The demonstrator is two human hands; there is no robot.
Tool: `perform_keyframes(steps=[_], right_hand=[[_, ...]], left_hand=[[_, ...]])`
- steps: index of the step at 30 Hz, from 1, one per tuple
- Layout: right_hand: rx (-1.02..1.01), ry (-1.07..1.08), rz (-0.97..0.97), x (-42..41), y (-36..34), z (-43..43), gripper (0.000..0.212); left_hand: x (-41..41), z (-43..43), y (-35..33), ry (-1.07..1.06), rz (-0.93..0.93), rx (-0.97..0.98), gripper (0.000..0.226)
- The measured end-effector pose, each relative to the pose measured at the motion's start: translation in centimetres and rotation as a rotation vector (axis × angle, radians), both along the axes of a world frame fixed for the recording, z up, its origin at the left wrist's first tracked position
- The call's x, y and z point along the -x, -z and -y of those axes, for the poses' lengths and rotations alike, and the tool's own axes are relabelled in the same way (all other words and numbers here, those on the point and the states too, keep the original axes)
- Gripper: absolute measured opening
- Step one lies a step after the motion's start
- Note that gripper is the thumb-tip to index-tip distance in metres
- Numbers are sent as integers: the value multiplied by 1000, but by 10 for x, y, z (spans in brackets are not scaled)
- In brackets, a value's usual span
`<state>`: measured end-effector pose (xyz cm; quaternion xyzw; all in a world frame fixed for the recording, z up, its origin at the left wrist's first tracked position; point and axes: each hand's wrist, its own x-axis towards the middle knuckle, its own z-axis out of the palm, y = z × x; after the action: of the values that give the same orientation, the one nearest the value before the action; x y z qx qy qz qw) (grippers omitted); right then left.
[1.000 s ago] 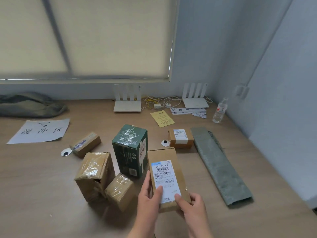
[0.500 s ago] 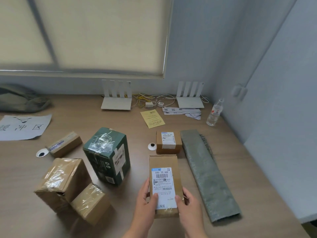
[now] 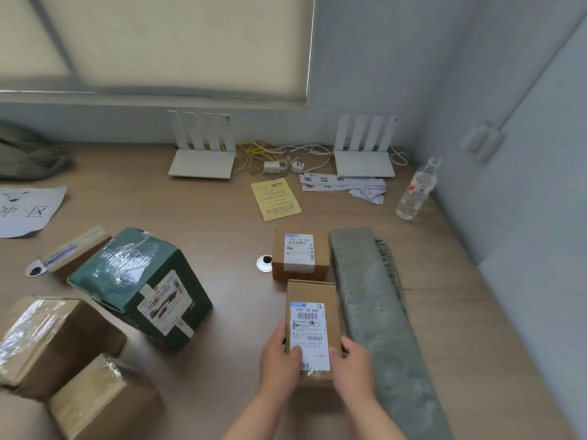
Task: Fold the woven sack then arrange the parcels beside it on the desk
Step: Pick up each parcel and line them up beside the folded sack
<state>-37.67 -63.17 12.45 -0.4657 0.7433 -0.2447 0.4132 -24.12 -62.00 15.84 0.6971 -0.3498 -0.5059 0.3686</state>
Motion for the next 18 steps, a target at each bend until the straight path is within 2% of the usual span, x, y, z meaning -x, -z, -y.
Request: perform_keyframes(steps=[6,10,18], right_hand=[[5,-73,-127,1,36,22,14],[1,-88,-185,3,42,29,17],[-4,-121,-202,2,39,41,18]], left_hand=[[2,23,33,8,81,-69,52],[3,30,41,28,99,-63,49],[-1,40,45,90,91,-50,50]])
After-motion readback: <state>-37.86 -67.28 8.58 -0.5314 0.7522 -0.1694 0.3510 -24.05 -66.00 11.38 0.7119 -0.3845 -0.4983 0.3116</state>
